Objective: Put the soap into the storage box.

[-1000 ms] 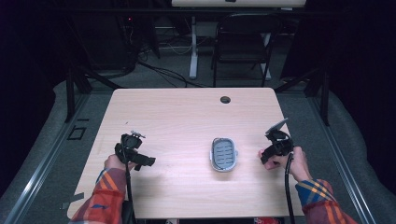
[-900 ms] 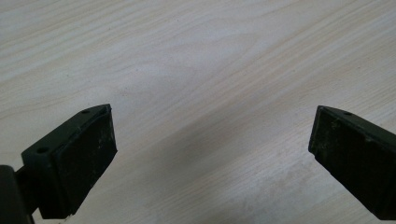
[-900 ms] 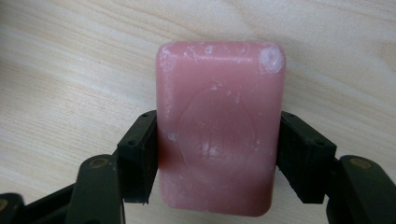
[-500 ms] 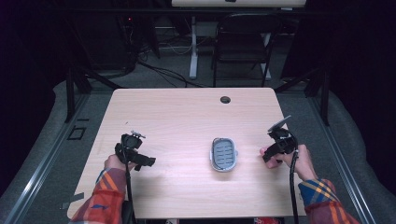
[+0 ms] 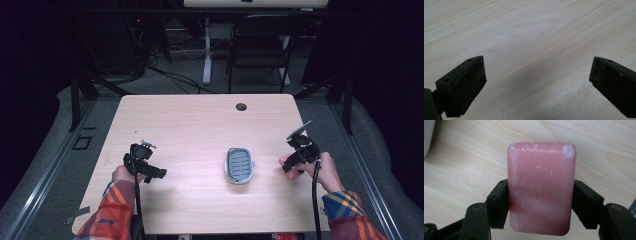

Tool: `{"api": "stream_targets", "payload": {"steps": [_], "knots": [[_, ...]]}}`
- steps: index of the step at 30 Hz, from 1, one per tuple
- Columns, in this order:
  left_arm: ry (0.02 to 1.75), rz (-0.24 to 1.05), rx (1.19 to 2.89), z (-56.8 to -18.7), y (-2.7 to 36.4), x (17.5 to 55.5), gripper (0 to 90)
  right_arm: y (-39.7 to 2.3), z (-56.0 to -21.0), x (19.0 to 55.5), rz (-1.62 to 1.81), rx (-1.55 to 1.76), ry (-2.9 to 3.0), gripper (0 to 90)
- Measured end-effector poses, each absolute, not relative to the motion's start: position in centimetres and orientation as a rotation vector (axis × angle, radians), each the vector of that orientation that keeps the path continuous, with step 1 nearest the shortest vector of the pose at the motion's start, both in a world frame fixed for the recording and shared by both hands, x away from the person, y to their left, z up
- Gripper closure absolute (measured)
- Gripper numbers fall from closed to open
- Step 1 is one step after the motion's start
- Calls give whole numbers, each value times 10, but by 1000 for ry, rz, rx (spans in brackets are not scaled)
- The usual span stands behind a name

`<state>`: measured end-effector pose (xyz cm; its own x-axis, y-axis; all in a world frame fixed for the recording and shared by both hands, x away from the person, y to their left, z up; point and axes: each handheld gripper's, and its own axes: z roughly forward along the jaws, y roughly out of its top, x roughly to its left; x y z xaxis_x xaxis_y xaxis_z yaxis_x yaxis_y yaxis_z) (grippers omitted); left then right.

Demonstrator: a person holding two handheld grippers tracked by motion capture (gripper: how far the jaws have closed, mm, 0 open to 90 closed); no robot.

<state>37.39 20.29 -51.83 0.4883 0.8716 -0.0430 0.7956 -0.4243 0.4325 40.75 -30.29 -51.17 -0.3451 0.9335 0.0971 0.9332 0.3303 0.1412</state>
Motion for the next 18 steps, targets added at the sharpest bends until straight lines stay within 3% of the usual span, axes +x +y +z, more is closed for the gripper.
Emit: {"api": "stream_targets", "payload": {"steps": [18], "knots": [[1374, 263, 2354, -518, 203, 374, 7, -292, -501, 405, 265, 1711, 2624, 363]]}}
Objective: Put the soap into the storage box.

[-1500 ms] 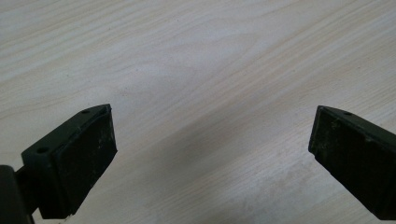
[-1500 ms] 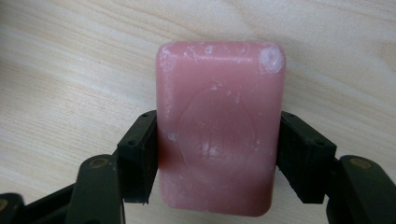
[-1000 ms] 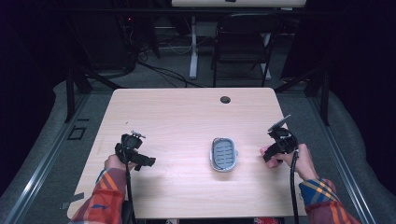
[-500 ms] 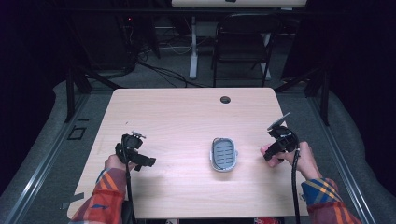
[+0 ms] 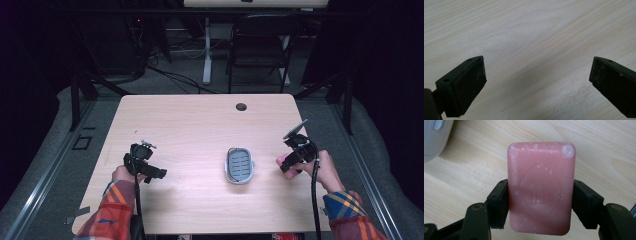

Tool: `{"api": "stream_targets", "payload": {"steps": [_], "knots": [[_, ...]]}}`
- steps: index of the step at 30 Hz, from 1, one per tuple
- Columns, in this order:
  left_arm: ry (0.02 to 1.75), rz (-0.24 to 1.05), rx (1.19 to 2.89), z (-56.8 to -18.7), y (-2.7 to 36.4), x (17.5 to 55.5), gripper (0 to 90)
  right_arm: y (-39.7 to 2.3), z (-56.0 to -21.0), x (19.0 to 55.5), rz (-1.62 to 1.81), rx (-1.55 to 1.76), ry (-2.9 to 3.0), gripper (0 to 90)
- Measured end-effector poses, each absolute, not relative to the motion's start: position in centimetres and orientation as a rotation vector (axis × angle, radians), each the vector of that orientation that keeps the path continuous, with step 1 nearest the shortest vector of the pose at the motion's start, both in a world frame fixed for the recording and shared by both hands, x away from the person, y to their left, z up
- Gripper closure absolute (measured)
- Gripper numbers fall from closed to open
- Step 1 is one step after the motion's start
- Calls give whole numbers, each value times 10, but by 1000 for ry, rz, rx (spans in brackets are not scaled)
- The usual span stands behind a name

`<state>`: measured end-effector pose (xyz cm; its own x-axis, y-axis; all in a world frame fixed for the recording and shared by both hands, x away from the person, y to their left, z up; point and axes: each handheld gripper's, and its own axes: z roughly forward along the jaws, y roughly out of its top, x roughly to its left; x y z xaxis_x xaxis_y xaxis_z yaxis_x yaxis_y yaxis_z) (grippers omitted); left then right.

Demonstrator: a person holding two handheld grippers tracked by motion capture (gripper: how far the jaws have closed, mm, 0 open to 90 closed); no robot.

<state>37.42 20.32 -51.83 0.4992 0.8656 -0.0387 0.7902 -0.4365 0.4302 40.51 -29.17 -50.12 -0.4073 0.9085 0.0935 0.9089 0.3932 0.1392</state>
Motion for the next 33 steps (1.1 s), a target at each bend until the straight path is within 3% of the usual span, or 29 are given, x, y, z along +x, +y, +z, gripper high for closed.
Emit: {"api": "stream_targets", "payload": {"steps": [33], "knots": [[1363, 264, 2361, -518, 202, 374, 7, -257, -489, 407, -291, -1564, -2685, 365]]}}
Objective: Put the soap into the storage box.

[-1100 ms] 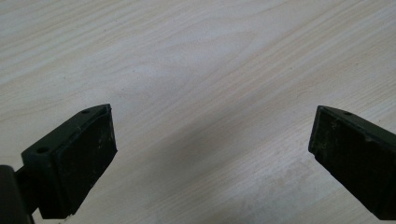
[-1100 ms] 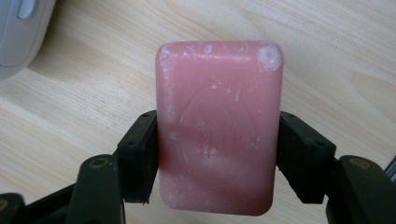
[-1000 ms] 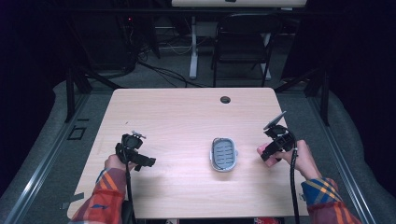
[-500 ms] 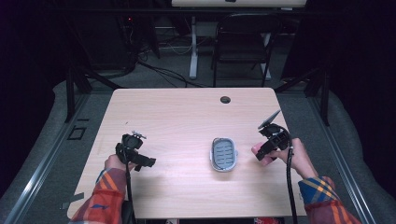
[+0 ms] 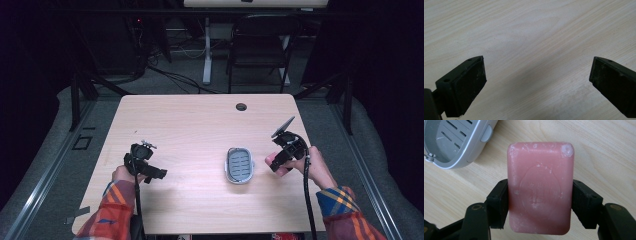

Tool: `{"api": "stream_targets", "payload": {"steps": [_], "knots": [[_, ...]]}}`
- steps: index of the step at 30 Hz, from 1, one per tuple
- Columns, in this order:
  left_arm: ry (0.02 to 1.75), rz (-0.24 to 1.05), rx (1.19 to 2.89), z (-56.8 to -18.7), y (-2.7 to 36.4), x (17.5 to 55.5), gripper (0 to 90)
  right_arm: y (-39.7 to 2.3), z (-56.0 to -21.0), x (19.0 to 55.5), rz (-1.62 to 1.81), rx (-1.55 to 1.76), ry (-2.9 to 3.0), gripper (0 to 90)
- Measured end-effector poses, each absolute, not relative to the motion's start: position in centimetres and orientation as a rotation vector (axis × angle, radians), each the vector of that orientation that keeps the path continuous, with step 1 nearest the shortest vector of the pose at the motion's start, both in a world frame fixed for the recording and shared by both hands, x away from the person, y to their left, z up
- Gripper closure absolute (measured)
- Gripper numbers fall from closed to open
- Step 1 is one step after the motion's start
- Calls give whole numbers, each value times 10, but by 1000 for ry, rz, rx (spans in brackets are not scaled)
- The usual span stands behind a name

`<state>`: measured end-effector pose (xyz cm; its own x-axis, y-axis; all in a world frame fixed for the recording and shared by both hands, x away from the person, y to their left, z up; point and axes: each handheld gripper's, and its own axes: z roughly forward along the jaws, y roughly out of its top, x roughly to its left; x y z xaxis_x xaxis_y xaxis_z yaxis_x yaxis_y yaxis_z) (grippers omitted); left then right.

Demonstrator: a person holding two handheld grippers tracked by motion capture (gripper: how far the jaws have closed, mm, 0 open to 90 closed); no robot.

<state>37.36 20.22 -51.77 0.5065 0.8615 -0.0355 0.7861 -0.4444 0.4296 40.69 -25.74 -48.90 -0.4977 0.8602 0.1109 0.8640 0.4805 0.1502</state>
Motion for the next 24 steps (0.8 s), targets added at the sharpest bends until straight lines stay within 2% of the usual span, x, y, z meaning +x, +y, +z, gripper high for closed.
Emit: {"api": "stream_targets", "payload": {"steps": [24], "knots": [[1357, 269, 2367, -518, 200, 375, 7, -248, -467, 416, -270, -1557, -2725, 367]]}}
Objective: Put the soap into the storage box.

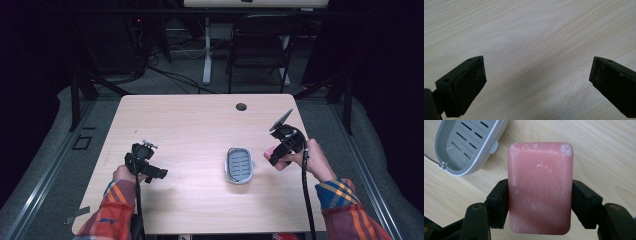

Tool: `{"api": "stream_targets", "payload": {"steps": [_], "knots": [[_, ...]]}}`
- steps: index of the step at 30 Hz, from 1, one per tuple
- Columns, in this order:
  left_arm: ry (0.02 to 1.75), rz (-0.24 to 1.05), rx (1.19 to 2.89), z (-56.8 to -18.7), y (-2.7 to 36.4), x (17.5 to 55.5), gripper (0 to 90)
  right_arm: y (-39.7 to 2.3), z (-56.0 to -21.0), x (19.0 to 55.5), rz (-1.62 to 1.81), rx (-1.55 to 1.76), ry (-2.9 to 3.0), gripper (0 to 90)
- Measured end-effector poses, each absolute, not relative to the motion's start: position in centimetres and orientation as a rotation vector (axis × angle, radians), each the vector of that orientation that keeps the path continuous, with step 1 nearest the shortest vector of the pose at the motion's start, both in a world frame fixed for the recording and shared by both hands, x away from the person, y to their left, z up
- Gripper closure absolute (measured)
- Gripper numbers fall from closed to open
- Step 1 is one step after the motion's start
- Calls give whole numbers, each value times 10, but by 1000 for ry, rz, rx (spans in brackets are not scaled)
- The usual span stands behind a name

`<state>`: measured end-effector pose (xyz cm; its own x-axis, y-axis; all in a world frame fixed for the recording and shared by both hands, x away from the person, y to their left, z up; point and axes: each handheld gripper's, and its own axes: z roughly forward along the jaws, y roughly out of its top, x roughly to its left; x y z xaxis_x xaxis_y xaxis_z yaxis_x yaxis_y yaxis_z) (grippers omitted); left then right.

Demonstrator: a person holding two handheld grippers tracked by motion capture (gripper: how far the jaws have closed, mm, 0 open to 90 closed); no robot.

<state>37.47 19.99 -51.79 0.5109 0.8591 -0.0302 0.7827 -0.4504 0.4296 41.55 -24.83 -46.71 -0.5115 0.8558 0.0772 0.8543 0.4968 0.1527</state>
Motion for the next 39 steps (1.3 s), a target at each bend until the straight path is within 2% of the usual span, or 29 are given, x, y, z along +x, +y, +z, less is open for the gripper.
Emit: {"api": "stream_targets", "payload": {"steps": [23, 39], "knots": [[1354, 262, 2371, -518, 199, 375, 7, -230, -452, 421, 244, 1486, 2743, 369], [1350, 263, 2373, -518, 199, 375, 7, -203, -452, 428, 227, 1440, 2770, 370]]}}
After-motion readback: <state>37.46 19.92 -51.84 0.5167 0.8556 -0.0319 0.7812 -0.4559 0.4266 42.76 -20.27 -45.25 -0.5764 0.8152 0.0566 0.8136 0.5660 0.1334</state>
